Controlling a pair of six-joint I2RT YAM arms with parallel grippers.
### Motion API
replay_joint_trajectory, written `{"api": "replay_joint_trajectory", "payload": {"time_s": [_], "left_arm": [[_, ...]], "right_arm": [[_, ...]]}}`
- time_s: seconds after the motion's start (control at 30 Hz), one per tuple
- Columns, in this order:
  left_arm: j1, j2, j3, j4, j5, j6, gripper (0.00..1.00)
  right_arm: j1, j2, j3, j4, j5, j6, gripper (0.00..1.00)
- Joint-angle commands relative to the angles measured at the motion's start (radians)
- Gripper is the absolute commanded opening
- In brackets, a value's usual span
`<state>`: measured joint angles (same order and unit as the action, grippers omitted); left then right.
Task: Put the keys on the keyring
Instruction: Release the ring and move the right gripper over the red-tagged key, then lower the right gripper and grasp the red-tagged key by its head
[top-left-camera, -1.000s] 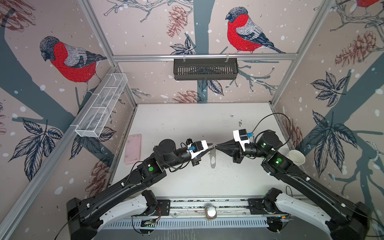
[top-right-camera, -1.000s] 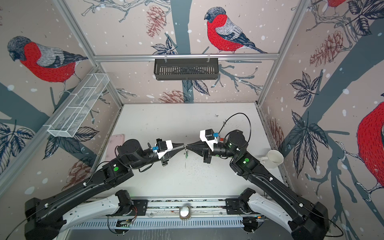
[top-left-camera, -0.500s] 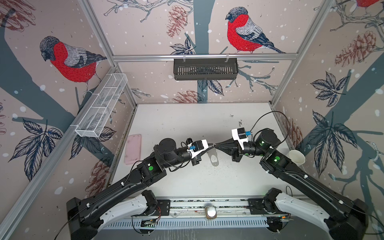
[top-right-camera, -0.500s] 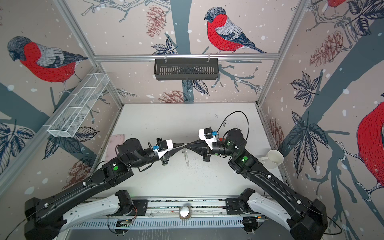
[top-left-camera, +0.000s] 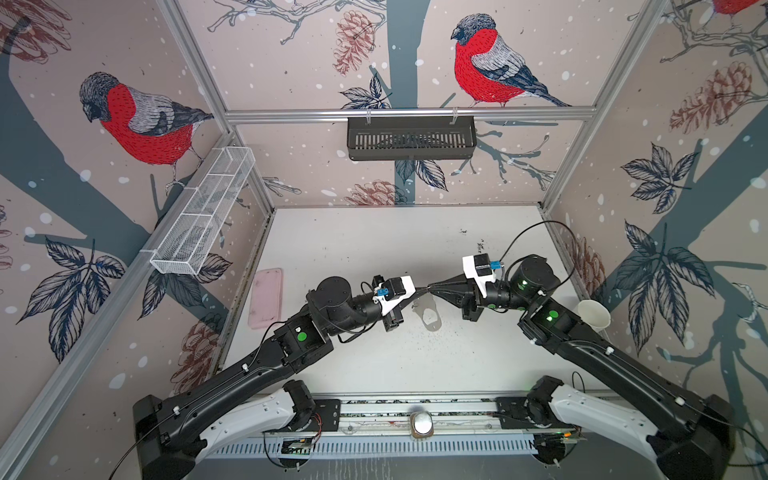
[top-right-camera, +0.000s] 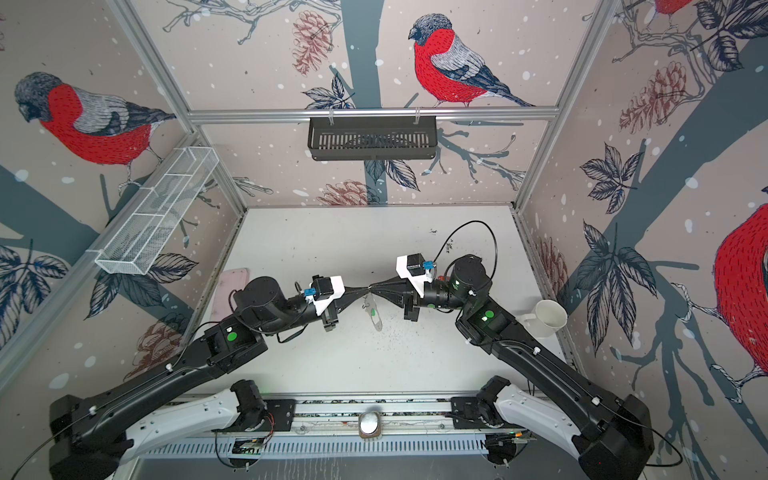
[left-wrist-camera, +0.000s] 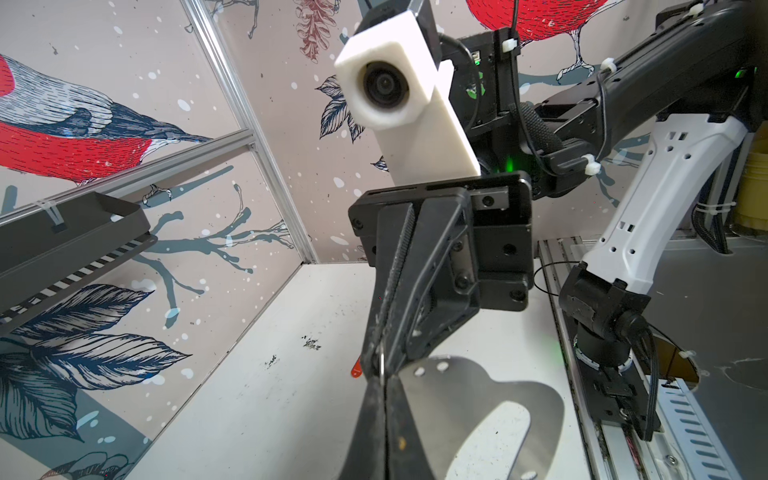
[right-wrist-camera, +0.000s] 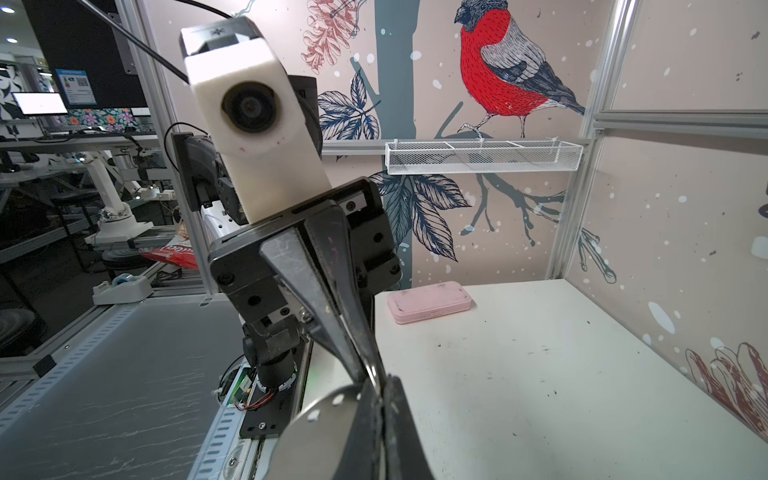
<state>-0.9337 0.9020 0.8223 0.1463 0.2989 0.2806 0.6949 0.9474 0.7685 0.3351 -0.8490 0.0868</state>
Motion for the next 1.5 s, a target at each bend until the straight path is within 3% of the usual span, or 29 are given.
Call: {"api": "replay_joint_trajectory", "payload": {"time_s": [0.0, 0.13, 0.3, 0.43, 0.7, 0.87, 1.2, 1.47], "left_arm": [[-0.002, 0.018, -0.007, 0.075, -0.118, -0.027, 0.0], [-0.002, 0.039, -0.016, 0.117, -0.302, -0.092, 0.0], [-0.004, 0.094, 0.011, 0.103, -0.502, -0.177, 0.0], [-0.008, 0.127, 0.035, 0.063, -0.579, -0.24, 0.0], [-0.087, 0.159, 0.039, 0.038, -0.783, -0.275, 0.0], [-0.105, 0.182, 0.041, 0.035, -0.811, -0.265, 0.0], [-0.108, 0.139, -0.025, 0.114, -0.794, -0.256, 0.0], [-0.109, 0.123, -0.05, 0.141, -0.774, -0.251, 0.0]], "right_arm": [[0.008, -0.01, 0.007, -0.013, -0.027, 0.007, 0.0], [0.0, -0.033, -0.001, -0.06, 0.064, -0.004, 0.15], [-0.006, -0.084, -0.01, -0.144, 0.27, -0.004, 0.33], [-0.012, -0.122, -0.02, -0.217, 0.466, 0.018, 0.39], [-0.06, -0.122, -0.052, -0.287, 0.732, 0.131, 0.44], [-0.115, -0.068, -0.065, -0.351, 0.886, 0.234, 0.45], [-0.276, 0.009, -0.179, -0.436, 0.925, 0.405, 0.44], [-0.471, 0.147, -0.205, -0.423, 0.781, 0.425, 0.4]]}}
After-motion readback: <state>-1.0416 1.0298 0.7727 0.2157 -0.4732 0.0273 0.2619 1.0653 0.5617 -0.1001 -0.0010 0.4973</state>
